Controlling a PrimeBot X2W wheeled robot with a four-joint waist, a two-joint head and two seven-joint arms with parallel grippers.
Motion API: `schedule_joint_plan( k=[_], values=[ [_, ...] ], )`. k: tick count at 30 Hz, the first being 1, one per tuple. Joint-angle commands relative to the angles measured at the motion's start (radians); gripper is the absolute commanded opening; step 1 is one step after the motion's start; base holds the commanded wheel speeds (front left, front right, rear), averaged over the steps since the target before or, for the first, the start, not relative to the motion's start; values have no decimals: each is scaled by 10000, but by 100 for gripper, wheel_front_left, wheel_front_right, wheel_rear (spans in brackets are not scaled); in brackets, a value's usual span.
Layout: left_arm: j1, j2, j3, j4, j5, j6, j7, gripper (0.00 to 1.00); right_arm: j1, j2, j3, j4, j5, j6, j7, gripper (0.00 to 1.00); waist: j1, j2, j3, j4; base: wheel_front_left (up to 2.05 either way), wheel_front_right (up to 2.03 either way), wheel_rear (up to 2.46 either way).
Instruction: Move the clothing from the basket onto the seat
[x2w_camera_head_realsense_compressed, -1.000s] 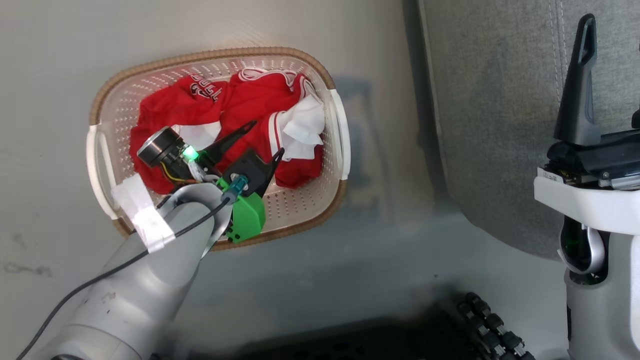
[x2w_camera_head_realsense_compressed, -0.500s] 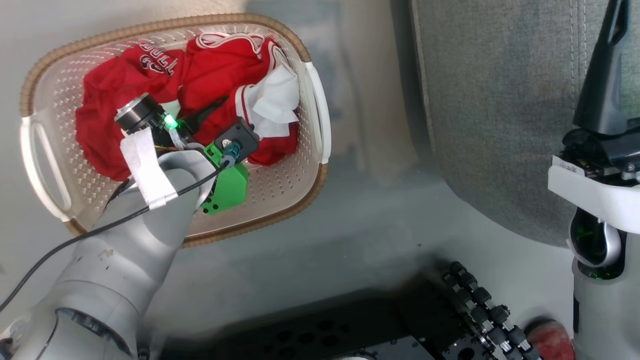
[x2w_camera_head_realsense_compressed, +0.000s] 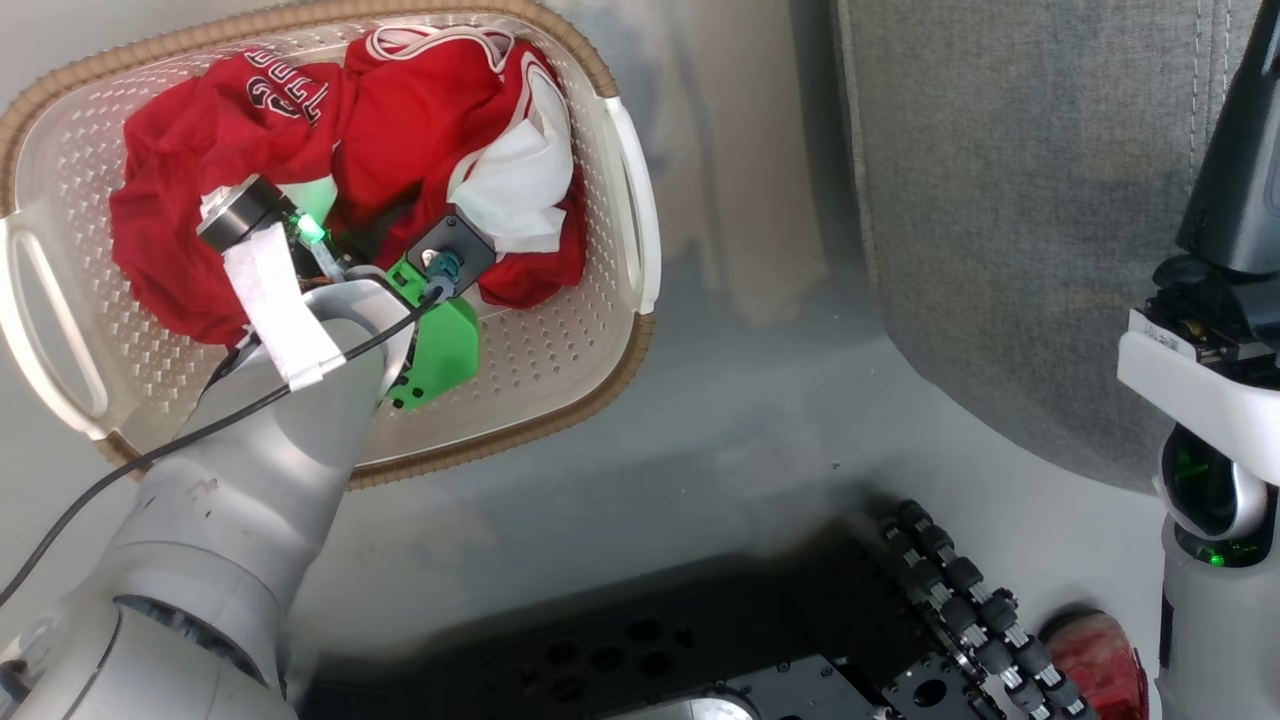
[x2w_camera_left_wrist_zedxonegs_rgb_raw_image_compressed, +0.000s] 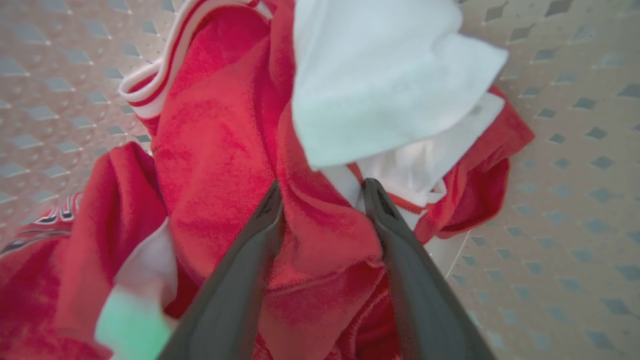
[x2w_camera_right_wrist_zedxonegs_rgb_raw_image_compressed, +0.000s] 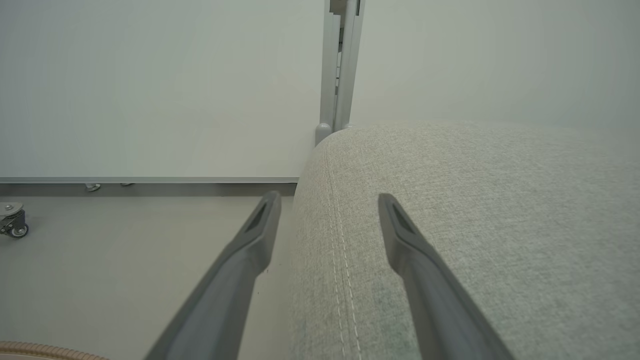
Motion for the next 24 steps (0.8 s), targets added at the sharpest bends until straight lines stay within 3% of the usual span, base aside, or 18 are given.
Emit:
schedule_joint_plan(
  k=[1,7,12,18,24],
  values=[
    [-189,-34,-16,49,-80,-73,-89,0,-56,-8,-71,-54,-92,-3,-31,100,-1,0,-13,77,0,0,0],
    [-79,-177,496,-1157,-642,94,-280,0,-109,-8,-493,-16,157,-3,-31,100,-1,0,-282,508,0,0,0],
    [1125,576,1161,-3820,-997,68,-249,0,-82,-11,-573,234,322,-3,-31,100,-1,0,-896,813,0,0,0],
    [2736,1019,1998,-5602,-1081,136,-253,0,74,-14,-362,700,256,-3,-31,100,-1,0,-2114,1057,0,0,0],
    [4271,951,3062,-6644,-1189,81,-253,0,588,-13,-278,1164,206,-3,-31,100,-1,0,-3751,1240,0,0,0]
  ],
)
